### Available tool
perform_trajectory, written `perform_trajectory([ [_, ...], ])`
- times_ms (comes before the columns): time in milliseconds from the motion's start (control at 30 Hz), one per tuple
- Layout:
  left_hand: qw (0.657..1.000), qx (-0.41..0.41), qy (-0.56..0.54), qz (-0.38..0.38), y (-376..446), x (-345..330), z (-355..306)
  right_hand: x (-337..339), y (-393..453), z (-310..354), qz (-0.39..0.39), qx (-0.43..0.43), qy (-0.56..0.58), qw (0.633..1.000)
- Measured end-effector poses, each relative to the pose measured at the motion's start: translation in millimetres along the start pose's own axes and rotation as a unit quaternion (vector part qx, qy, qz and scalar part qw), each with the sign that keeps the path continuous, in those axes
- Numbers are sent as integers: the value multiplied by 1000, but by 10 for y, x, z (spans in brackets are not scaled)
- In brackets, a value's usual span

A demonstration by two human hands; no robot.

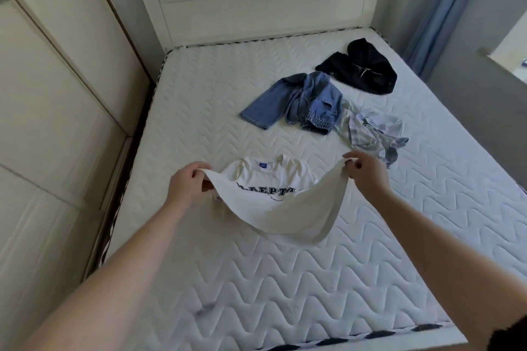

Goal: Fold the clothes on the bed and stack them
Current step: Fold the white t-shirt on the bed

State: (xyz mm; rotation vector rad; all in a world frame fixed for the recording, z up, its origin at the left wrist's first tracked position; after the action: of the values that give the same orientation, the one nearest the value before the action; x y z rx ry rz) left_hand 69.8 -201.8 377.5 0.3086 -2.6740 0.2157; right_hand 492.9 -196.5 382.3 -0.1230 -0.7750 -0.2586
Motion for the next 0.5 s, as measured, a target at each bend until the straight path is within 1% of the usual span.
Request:
perform_trajectory([
  [133,997,-30,-62,-40,369,147,-686,402,473,516,-29,41,6,999],
  [300,988,-87,-102,-74,775,381,-1459,876,869,1125,-83,87,22,993],
  [400,983,-113,-112,-90,953,556,-1782,1103,1061,1356,-87,118,18,989],
  [500,979,-144,-92,-108,1071,708,-1958,1234,1238,1460,-83,138,-6,987],
])
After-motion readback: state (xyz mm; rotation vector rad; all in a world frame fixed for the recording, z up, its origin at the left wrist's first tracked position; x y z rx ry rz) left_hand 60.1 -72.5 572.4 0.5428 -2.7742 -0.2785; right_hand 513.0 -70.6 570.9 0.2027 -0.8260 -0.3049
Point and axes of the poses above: each hand's wrist, its own y-axis towards the middle knuckle, its own x-axis out of the back of the hand, z = x × y, the point moved 4 cm from there along y, towards the middle knuckle, and after that the axes turned 3 degrees about -y, right-handed, at the moved point
